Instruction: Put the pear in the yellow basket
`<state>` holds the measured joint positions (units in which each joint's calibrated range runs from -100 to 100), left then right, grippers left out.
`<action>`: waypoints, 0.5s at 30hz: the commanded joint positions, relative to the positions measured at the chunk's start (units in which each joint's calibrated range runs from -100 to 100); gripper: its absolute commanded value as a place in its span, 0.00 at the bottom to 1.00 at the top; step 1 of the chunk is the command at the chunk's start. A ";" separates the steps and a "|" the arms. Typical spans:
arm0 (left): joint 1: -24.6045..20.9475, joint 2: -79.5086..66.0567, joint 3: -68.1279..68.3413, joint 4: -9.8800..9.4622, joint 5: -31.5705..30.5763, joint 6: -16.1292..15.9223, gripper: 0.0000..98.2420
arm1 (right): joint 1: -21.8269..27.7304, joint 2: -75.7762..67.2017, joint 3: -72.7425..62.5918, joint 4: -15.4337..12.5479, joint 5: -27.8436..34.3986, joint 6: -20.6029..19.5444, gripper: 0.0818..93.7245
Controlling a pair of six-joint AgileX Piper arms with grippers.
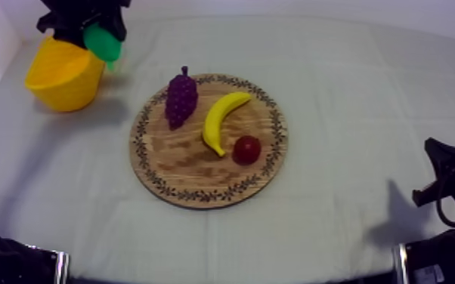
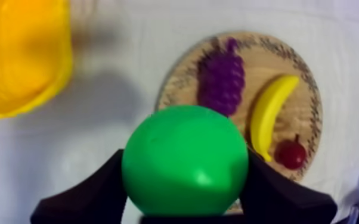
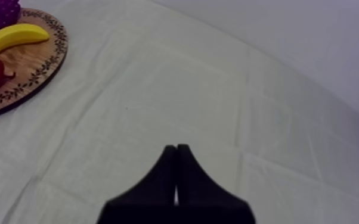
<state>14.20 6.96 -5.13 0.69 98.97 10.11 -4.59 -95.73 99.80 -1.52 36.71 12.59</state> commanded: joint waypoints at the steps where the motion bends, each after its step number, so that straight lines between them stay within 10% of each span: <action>1: -3.12 0.93 -2.33 -0.19 0.12 -0.98 0.51 | 0.00 -0.03 -0.02 -0.01 -0.01 -0.02 0.00; 15: -15.18 8.72 -15.39 -1.39 0.72 -5.02 0.52 | 0.00 -0.03 -0.02 -0.01 -0.01 -0.02 0.00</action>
<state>0.58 15.42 -19.50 -0.71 99.71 5.30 -4.59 -95.73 99.80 -1.52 36.71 12.57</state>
